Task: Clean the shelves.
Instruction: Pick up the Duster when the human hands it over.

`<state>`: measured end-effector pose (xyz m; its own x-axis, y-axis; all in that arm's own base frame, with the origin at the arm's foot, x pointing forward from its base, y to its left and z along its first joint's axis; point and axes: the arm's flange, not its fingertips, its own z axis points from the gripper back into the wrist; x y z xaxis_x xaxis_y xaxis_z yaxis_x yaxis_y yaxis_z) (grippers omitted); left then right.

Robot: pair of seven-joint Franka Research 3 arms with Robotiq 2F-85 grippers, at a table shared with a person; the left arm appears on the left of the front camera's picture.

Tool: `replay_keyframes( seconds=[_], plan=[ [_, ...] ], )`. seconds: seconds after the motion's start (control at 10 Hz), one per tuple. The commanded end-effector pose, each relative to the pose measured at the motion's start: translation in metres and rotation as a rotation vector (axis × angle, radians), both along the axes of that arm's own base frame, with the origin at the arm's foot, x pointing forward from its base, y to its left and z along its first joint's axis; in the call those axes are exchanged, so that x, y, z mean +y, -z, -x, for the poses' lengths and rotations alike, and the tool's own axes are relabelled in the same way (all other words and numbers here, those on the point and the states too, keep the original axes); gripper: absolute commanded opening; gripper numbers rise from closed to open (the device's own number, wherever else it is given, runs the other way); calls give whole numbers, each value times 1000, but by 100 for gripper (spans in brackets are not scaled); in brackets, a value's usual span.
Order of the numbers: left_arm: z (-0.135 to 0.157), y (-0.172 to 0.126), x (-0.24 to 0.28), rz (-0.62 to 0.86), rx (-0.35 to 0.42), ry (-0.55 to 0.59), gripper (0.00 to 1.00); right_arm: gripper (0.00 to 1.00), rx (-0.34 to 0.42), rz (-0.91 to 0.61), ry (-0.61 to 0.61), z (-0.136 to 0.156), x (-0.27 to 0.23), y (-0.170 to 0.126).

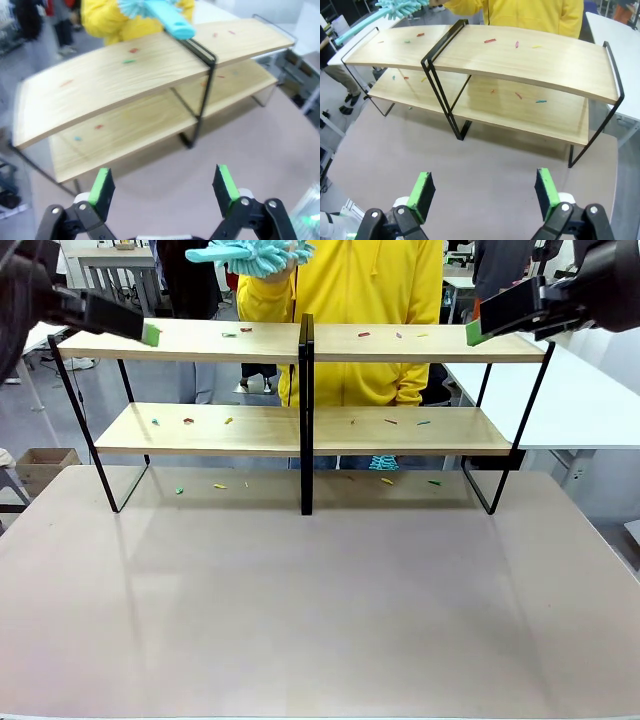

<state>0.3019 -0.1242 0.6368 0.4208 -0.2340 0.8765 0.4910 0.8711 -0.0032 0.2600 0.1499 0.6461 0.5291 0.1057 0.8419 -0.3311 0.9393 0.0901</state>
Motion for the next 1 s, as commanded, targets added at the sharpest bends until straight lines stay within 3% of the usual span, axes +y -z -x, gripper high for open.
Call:
replay_keyframes(
  seconds=[0.0,0.1,0.2,0.3,0.4,0.5,0.7,0.8,0.9],
  plan=[
    [-43,-34,42,221,276,291,100,100,1,-2,3,0,-1,0],
    [-60,-38,66,329,382,474,100,100,1,-2,3,0,-1,0],
    [-72,-35,86,443,448,573,100,100,1,-2,3,0,-1,0],
    [-74,-30,85,513,507,309,100,100,1,-2,3,0,-1,0],
    [-61,-25,55,304,202,350,100,100,1,-2,3,0,-1,0],
    [-61,-25,55,304,202,350,100,100,1,-2,3,0,-1,0],
    [-93,-44,89,586,431,512,100,100,1,-2,3,0,-1,0],
    [-122,-57,96,697,581,535,100,100,1,-2,3,0,-1,0],
    [-149,-63,99,771,639,490,100,100,1,-2,3,0,-1,0]
  ],
)
